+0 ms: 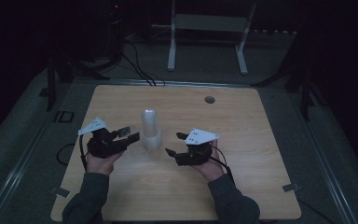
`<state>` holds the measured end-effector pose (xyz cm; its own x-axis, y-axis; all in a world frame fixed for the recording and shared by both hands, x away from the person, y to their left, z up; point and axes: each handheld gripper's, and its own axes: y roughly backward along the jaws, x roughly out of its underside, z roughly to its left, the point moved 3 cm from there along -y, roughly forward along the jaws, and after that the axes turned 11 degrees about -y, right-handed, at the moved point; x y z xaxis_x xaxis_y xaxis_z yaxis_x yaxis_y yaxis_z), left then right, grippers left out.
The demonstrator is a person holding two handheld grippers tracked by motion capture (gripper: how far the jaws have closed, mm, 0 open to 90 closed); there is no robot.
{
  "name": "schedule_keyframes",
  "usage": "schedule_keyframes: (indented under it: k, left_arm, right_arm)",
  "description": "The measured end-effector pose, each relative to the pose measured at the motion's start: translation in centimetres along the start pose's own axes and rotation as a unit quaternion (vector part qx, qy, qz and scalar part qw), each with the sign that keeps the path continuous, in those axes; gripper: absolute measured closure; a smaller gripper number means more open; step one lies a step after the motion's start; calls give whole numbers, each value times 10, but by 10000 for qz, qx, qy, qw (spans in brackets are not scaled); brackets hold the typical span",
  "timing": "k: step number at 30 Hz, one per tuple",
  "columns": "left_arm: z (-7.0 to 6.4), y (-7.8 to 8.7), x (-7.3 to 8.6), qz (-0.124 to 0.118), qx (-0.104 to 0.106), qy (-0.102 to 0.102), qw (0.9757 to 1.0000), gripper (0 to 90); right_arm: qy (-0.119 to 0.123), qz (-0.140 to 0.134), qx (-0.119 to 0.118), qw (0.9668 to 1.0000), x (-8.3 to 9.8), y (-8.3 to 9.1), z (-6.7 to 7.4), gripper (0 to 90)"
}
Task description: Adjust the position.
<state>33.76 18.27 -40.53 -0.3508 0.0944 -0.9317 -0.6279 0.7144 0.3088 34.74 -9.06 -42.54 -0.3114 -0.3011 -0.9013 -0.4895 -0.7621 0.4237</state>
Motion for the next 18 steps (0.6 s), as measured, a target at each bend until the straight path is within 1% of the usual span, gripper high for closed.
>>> schedule_keyframes:
  k: [7, 11, 15, 18]
  left_arm:
    - [1, -2, 5, 27, -1, 98, 9999, 417]
    - [2, -2, 6, 10, -11, 189, 9998, 417]
    - [2, -3, 8, 12, 6, 280, 9996, 418]
    - [2, -4, 9, 2, 29, 313, 9995, 418]
  right_arm:
    - [9, -25, -84, 10000, 0, -3, 6, 299]
    - [9, -53, -147, 9999, -1, -5, 10, 299]
    - [-1, -79, -237, 9997, -1, -8, 13, 300]
    - [-2, -83, -275, 9996, -2, -11, 16, 300]
